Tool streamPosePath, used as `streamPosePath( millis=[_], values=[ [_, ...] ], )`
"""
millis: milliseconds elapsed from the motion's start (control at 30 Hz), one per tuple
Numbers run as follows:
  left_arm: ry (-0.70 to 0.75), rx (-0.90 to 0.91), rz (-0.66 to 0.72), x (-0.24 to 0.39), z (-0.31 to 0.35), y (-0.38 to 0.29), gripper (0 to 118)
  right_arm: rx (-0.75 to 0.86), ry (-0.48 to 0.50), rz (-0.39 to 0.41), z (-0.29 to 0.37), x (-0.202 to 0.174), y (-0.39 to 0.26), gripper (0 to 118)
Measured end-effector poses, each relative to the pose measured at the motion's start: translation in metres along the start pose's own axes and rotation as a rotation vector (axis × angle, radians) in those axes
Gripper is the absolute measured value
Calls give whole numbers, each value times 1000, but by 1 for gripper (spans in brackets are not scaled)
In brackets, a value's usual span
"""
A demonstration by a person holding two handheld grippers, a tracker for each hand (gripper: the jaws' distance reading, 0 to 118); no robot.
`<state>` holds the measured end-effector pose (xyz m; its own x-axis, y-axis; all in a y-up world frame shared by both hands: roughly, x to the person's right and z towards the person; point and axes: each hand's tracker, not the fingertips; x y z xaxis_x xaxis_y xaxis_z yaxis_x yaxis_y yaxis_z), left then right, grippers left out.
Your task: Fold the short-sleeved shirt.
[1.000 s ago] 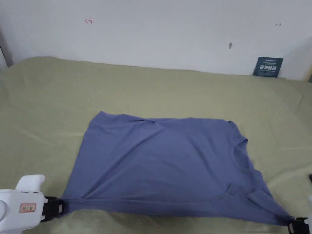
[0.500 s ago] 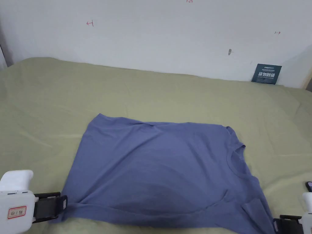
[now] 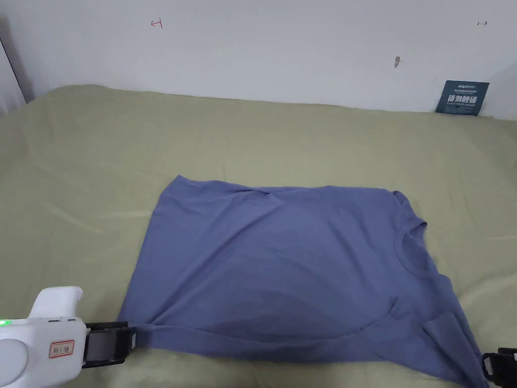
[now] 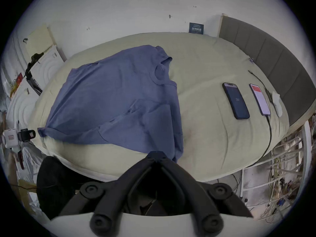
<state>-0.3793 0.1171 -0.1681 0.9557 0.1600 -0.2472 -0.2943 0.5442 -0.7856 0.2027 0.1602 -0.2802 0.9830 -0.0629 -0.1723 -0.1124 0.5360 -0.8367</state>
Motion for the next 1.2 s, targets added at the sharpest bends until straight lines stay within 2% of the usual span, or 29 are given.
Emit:
streamPosePath(
  millis=[133,167,200,233,267,300,333,367,467,500,533,567,633,733,933,1067,1200],
  values=[
    [-10,-13,-22,9,-17,9,105,7,-33,2,-6,5,6,0],
    [8,-23,-40,11,-21,10,98,11,-33,-7,-9,8,7,0],
    [34,-29,-49,11,-25,12,80,12,-35,-13,-13,10,9,0],
    [53,-39,-54,11,-29,13,35,11,-36,-15,-22,18,12,1],
    [44,-40,-55,13,-33,14,4,4,-40,-15,-27,20,14,10],
    [27,-33,-49,14,-30,12,4,0,-47,-9,-32,21,14,34],
    [25,-25,-39,15,-27,11,4,1,-50,0,-37,22,14,82],
    [18,-24,-32,16,-24,11,4,-4,-51,5,-44,24,13,102],
    [8,-29,-27,19,-23,12,4,-11,7,23,-60,22,12,95],
    [9,-28,-29,19,-22,12,4,-33,-10,37,-69,21,12,95],
    [6,-37,-29,19,-27,15,4,-67,-16,74,-76,19,11,88],
    [12,-37,-23,18,-26,15,4,-93,-31,116,-83,16,11,69],
    [-2,-44,-7,15,-23,15,4,-141,-58,160,-90,12,9,4],
    [-7,-53,13,12,-24,16,4,-103,-58,110,-82,8,9,3],
    [-38,-17,30,12,-6,24,4,10,-40,90,-45,10,25,3],
    [-53,3,24,13,0,57,4,35,-13,73,-35,13,60,3],
    [-63,8,26,10,-18,108,4,26,-3,75,-52,13,109,3]
  ],
)
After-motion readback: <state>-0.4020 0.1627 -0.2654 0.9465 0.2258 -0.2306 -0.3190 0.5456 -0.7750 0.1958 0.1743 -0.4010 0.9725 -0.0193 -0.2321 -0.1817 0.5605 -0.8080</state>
